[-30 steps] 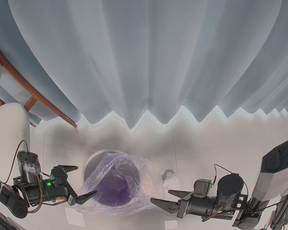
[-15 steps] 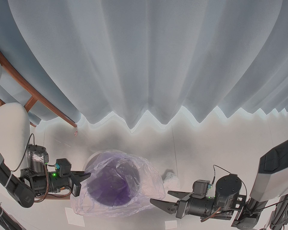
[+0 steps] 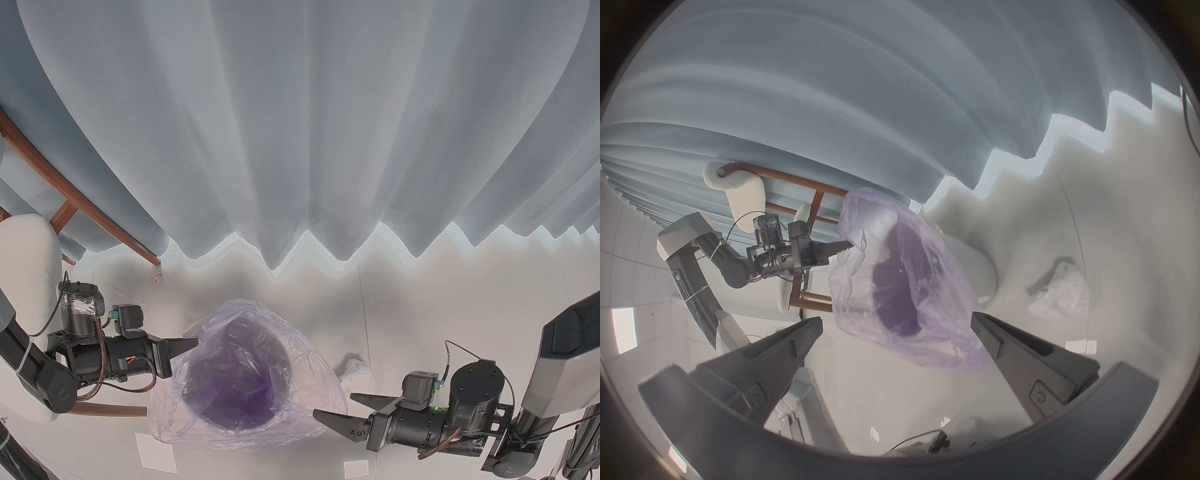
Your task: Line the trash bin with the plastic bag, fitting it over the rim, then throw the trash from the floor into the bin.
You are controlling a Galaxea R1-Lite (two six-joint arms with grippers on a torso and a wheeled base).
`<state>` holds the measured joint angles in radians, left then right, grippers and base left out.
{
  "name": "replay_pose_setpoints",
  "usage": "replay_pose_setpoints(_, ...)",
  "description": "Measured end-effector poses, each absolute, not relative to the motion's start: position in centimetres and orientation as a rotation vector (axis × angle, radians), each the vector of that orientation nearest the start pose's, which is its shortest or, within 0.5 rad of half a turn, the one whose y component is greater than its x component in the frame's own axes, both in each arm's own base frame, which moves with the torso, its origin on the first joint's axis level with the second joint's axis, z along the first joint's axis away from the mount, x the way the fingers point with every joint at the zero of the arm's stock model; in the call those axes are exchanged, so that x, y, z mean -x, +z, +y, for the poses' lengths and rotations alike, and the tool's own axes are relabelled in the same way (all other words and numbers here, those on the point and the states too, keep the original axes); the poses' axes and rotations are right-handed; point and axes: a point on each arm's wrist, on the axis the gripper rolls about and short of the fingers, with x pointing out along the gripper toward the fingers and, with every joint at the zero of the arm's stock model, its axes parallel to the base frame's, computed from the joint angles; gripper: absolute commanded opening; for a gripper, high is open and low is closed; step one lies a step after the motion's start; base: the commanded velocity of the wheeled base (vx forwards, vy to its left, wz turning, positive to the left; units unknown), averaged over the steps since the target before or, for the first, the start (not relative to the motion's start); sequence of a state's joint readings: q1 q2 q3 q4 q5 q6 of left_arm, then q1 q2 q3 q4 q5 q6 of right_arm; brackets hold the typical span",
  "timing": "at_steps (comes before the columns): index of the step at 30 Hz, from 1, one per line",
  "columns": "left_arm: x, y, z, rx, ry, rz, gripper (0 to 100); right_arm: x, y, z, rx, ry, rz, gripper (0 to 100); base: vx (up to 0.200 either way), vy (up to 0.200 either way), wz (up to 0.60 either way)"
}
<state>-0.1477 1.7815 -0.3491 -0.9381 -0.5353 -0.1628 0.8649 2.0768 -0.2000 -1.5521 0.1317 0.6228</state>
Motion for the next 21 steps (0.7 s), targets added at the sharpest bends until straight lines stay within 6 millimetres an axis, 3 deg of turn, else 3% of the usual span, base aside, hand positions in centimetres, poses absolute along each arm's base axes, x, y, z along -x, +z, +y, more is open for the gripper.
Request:
replay_pose_setpoints(9, -24.4, 9.3, -4.2, 0.246, -0.611, 0.495, 0, -20.6, 6.6, 19.8, -0.343, 0.853, 0.355, 100, 0.000, 0.000, 0.00)
replay_pose_setpoints(15, -24.4, 9.9, -3.9, 0.233, -0.608, 0.431, 0, -22.8, 5.4, 20.7, -0.154, 0.856, 0.260, 100, 0.000, 0.000, 0.00)
replay_pose_setpoints(21, -24.0, 10.0, -3.7, 0.223, -0.608, 0.384, 0, -25.1, 4.6, 22.4, -0.129, 0.853, 0.219, 100, 0.000, 0.000, 0.00)
